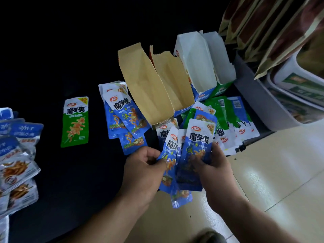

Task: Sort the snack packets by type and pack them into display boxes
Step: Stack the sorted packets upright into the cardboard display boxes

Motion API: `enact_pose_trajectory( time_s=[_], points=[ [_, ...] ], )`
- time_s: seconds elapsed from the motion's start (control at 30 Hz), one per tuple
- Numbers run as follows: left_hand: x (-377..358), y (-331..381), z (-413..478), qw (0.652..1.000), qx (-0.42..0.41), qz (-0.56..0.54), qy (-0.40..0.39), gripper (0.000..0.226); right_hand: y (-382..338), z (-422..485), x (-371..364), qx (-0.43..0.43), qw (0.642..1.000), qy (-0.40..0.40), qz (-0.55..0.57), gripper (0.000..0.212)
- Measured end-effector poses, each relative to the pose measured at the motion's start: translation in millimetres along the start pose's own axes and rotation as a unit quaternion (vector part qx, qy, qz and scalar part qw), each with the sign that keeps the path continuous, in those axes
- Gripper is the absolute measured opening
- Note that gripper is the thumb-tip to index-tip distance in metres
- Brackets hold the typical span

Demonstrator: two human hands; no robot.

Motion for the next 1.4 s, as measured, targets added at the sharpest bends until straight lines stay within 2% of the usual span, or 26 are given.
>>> enact_pose_trajectory(
  time_s=[0.1, 0.17, 0.3, 0.4, 0.47, 0.53, 0.6, 0.77, 0.87, 0.97, 1.2, 1.33, 1.4],
  points=[
    [-5.3, -3.5, 0.7, 0.999, 0.037, -0.002, -0.036, 0.015, 0.1, -6.1, -1.9, -0.016, 0.999, -0.028, 0.031, 0.021],
    [-0.2, -0.5, 0.7, 0.998, 0.039, -0.017, -0.039, 0.016, -5.4, -12.1, -0.9, -0.012, 0.999, -0.044, 0.029, 0.03],
    [24.2, 11.9, 1.0, 0.993, 0.04, -0.114, -0.018, 0.031, -30.5, -16.6, 11.9, 0.023, 0.998, -0.029, 0.049, 0.032],
    [33.0, 25.1, 0.2, 0.978, 0.025, -0.204, -0.031, 0.044, -44.3, -20.3, 5.4, 0.002, 0.99, -0.082, 0.113, 0.029],
    [34.1, 33.1, -2.0, 0.973, 0.017, -0.225, -0.047, 0.048, -47.4, -24.6, -5.9, -0.019, 0.984, -0.121, 0.129, 0.031],
    [33.1, 38.3, -3.8, 0.974, 0.004, -0.208, -0.088, 0.04, -46.7, -25.7, -15.6, -0.039, 0.979, -0.146, 0.138, 0.037],
    [37.4, 40.4, -2.3, 0.977, -0.01, -0.189, -0.096, 0.029, -51.1, -23.3, -19.7, -0.045, 0.978, -0.143, 0.143, 0.04],
    [43.7, 39.0, -2.1, 0.974, 0.009, -0.191, -0.126, 0.016, -58.3, -23.5, -33.9, -0.019, 0.982, -0.142, 0.121, 0.023],
    [38.0, 33.3, -8.8, 0.975, 0.017, -0.173, -0.142, 0.017, -48.4, -27.7, -43.9, -0.001, 0.988, -0.132, 0.08, 0.024],
    [41.2, 30.5, -9.3, 0.978, 0.015, -0.173, -0.116, 0.021, -43.6, -33.8, -52.2, 0.002, 0.986, -0.139, 0.092, 0.029],
    [50.5, 33.4, -9.8, 0.982, -0.013, -0.168, -0.082, 0.018, -45.0, -35.0, -52.9, 0.003, 0.989, -0.141, 0.033, 0.015],
    [61.7, 30.3, -3.5, 0.984, -0.022, -0.177, -0.03, 0.017, -48.6, -28.3, -44.4, 0.007, 0.994, -0.101, 0.051, 0.033],
    [62.9, 30.0, -3.2, 0.984, -0.027, -0.173, -0.03, 0.017, -48.0, -28.1, -45.3, 0.001, 0.993, -0.112, 0.048, 0.034]
  ],
)
Point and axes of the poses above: each hand's wrist, its own z-axis towards the middle knuckle, its own x-axis out of the back of the hand, y = z × x, the point moved 5 cm from there along z, towards the middle knuckle, and after that the axes turned 2 degrees about -y, right-handed, at the moved point
